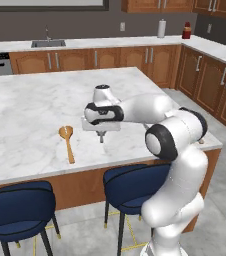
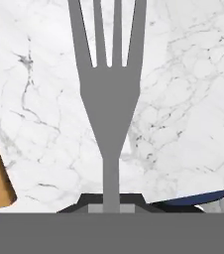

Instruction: Pick up the metallic utensils from the counter and place them in the open drawer. Make sure not to pick up any wooden utensils.

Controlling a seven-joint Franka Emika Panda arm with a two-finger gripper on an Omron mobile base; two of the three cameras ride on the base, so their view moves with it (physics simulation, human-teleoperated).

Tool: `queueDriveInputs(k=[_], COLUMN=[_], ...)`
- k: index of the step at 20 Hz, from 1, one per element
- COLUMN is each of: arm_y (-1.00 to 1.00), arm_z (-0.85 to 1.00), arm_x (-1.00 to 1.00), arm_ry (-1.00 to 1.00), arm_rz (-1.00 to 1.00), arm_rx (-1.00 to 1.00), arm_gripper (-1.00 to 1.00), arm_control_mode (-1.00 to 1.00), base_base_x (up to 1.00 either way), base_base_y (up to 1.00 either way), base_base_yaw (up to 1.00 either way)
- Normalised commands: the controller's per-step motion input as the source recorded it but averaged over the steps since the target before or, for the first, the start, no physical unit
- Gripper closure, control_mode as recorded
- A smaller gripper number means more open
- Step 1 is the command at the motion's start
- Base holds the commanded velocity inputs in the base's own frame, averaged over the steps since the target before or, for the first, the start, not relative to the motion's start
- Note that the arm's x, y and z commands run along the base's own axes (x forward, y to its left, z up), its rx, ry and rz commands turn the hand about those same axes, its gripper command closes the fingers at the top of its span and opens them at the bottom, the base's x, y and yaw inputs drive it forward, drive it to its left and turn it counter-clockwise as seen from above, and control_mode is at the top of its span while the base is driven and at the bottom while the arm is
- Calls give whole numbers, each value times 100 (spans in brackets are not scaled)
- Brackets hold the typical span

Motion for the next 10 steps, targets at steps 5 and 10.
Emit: queueDriveInputs(k=[5, 10], arm_y=[-100, -76], arm_z=[100, 100], arm_x=[-100, -100], arm_ry=[-14, -4], arm_rz=[7, 10], arm_rx=[15, 0], arm_gripper=[100, 100], arm_control_mode=[-100, -100], base_base_x=[0, 0], base_base_y=[0, 0], base_base_yaw=[0, 0])
